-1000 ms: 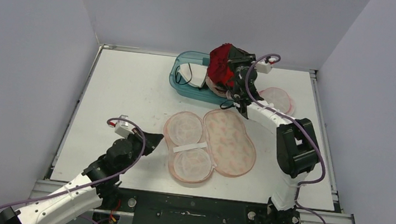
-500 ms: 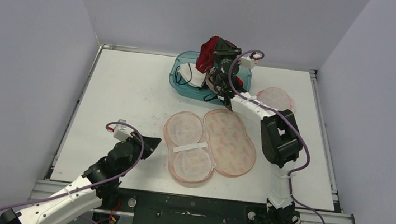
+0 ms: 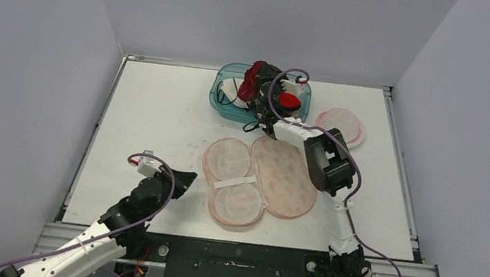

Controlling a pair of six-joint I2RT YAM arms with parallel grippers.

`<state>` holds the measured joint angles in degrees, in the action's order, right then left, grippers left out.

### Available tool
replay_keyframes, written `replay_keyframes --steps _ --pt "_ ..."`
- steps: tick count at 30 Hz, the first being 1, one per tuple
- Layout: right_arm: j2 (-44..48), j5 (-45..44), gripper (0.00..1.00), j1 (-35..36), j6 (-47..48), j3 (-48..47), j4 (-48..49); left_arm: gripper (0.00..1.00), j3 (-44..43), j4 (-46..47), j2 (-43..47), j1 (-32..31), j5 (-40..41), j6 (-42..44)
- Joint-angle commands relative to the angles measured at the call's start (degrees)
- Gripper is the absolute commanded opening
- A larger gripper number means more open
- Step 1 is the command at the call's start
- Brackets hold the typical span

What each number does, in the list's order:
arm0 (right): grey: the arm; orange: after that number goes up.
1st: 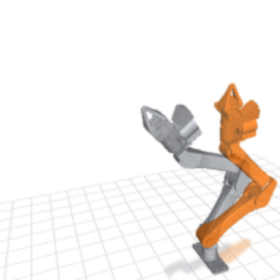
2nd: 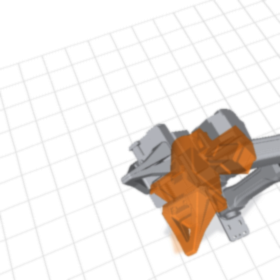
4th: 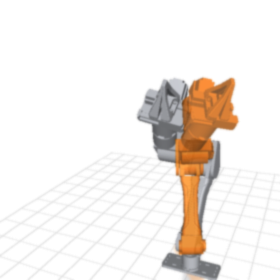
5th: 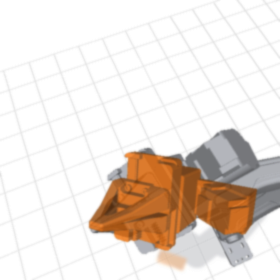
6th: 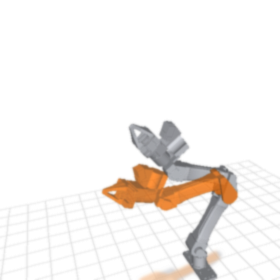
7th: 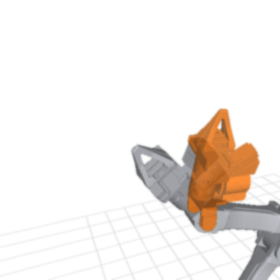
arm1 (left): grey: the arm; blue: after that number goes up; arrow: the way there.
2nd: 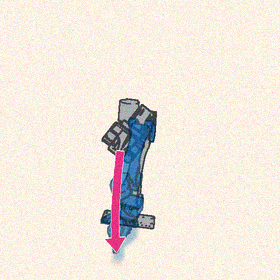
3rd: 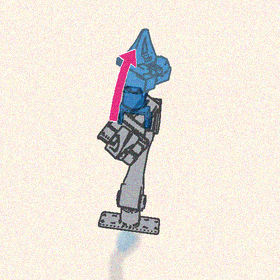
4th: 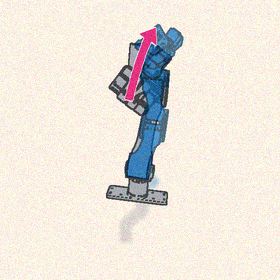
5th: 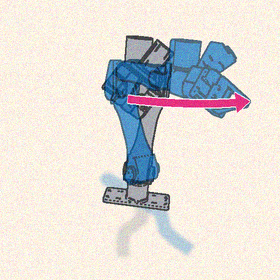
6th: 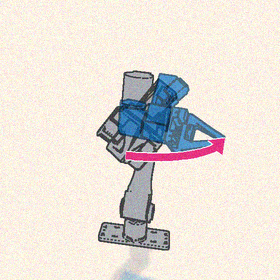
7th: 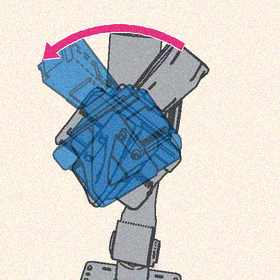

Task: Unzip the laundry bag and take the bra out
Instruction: Place the bra in the bin.

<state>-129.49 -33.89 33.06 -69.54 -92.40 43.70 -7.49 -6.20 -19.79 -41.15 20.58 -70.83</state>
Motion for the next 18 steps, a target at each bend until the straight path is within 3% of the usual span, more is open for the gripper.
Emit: replay_keyframes --steps 1,4,5,9,11,18 --pt "-1.2 -1.6 0.05 0.5 0.0 -3.1 3.0 0.00 0.7 -0.2 0.4 0.3 1.0 -0.2" --pt "-2.0 -0.5 0.06 0.8 -0.4 -1.9 3.0 0.00 0.8 0.7 -0.3 0.4 1.2 -0.1" --pt "-2.0 0.0 0.11 0.8 -0.6 -1.4 3.4 0.00 0.8 0.9 -0.7 0.4 1.2 0.0" --pt "-0.8 2.1 0.52 1.2 0.8 0.7 3.3 0.00 0.7 2.3 -2.0 0.4 1.1 0.1" --pt "0.4 2.9 0.63 1.5 1.5 1.9 3.1 0.00 0.7 3.1 -2.7 0.4 1.0 0.2" --pt "7.5 4.1 0.79 2.1 7.1 7.2 -2.4 0.00 0.8 4.7 -4.4 0.4 0.7 -0.3"
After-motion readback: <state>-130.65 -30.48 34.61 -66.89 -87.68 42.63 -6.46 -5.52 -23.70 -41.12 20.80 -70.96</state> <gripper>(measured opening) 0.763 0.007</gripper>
